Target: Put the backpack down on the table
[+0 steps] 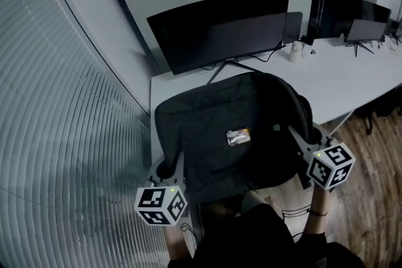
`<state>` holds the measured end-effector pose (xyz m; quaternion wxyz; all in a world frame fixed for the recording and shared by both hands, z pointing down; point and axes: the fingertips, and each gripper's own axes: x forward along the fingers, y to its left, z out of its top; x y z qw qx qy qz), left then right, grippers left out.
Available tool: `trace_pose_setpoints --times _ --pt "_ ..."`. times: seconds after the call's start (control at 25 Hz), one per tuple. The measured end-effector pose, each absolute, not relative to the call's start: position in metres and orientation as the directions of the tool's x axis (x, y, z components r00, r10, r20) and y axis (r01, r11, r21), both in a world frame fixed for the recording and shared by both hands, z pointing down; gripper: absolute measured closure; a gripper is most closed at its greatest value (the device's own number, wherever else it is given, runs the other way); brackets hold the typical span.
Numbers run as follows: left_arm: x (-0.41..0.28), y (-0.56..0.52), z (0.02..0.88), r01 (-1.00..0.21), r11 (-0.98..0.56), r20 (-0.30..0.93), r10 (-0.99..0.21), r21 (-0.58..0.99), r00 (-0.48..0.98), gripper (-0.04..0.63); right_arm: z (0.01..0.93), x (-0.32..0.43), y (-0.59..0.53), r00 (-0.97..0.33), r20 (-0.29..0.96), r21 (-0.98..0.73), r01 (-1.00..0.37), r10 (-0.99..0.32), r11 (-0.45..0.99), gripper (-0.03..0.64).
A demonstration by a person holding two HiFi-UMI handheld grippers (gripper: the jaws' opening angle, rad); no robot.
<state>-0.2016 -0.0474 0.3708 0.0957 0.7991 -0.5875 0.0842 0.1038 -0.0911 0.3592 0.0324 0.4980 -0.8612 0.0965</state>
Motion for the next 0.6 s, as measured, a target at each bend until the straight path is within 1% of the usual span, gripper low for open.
trace_pose_setpoints --times 0.16,0.36,0.6 --pt "-0.198 -0.066 0.369 -0.955 -0.294 0.246 -0.923 0.051 0.297 0.544 0.358 0.108 -0.108 -0.501 0.15 -0.141 -0.864 -0.852 0.483 0.503" --pt "-0.197 -0.112 0.367 -0.953 -0.299 0.253 -0.919 0.05 0.302 0.543 0.355 0.109 -0.157 -0.502 0.151 -0.139 -0.864 -0.851 0.485 0.503" --pt "-0.2 -0.145 0.37 -0.962 -0.268 0.253 -0.928 0.058 0.274 0.543 0.355 0.105 -0.198 -0.523 0.154 -0.132 -0.851 -0.838 0.508 0.503"
